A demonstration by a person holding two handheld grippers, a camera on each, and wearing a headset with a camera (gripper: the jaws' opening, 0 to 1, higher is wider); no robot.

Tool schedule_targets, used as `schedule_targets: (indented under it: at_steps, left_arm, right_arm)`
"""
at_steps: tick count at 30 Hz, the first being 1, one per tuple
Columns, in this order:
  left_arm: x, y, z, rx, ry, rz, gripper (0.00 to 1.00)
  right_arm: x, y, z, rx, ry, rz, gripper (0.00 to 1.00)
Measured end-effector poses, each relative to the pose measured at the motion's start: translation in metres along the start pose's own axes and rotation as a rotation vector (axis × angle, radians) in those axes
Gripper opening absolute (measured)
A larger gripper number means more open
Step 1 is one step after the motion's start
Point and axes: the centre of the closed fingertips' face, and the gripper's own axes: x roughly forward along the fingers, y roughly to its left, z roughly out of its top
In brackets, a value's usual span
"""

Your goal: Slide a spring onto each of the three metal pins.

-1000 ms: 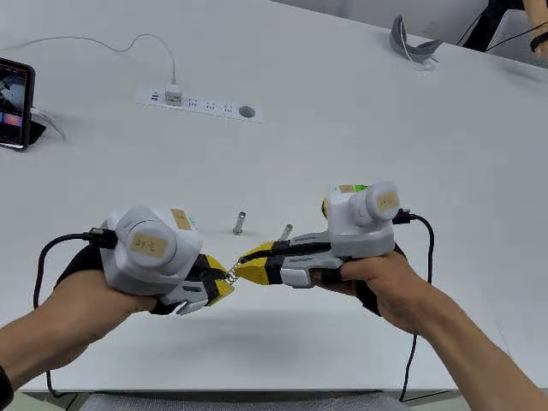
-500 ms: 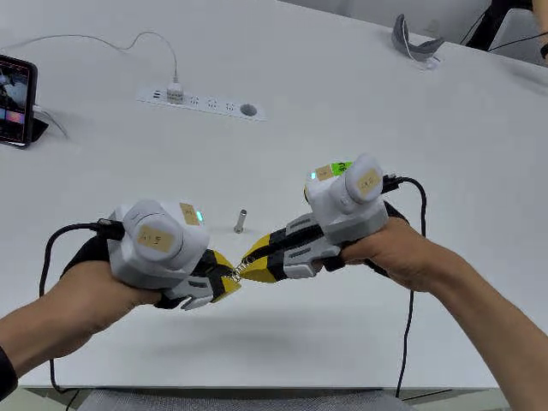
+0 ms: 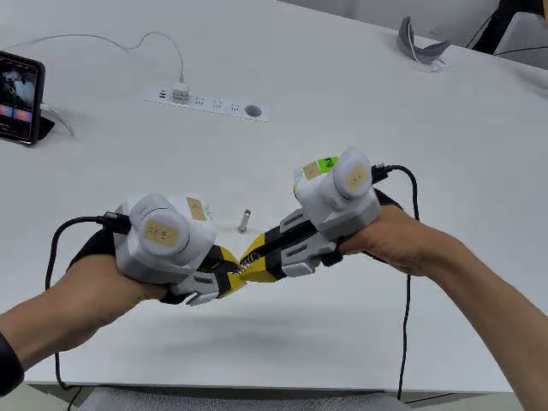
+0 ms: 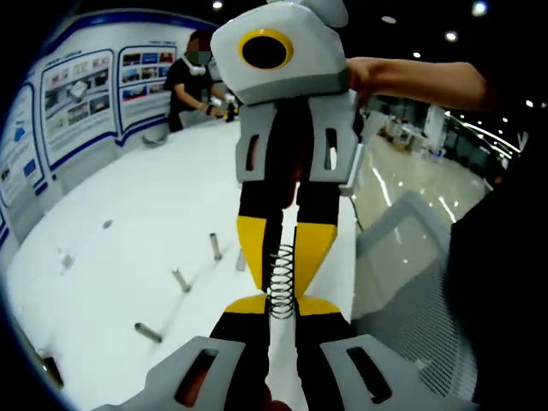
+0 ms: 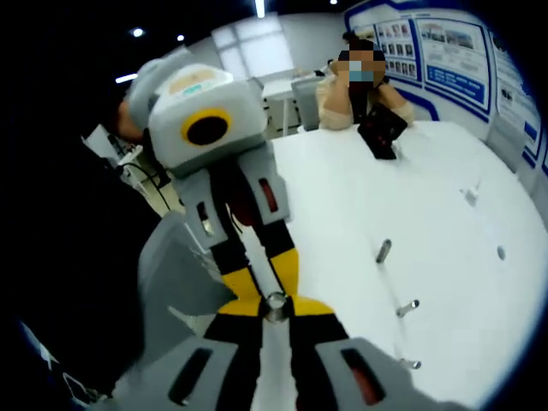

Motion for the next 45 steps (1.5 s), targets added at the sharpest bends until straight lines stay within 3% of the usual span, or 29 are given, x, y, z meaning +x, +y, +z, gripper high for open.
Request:
schedule_targets:
  at_steps: [6, 16, 25, 34, 45]
  left_arm:
    - [0.0, 0.002, -0.002, -0.034, -0.015, 0.005, 0.1]
    - [0.001, 0.006, -0.011, -0.033, 0.003, 0.026, 0.12]
    - [-0.005, 0.017, -0.024, -0.094, 0.004, 0.056, 0.18]
    - [-0.012, 0.024, -0.034, -0.113, 0.011, 0.081, 0.23]
    - [-0.021, 0.04, -0.046, -0.185, -0.003, 0.145, 0.29]
  right_arm:
    - [0.001, -0.001, 0.0, -0.012, 0.006, -0.009, 0.13]
    - [0.007, -0.004, -0.004, 0.021, -0.012, -0.044, 0.12]
    - [0.007, -0.012, -0.01, 0.059, -0.023, -0.078, 0.13]
    - [0.004, -0.015, -0.015, 0.071, -0.017, -0.091, 0.13]
    - [-0.001, -0.026, -0.031, 0.075, 0.017, -0.123, 0.13]
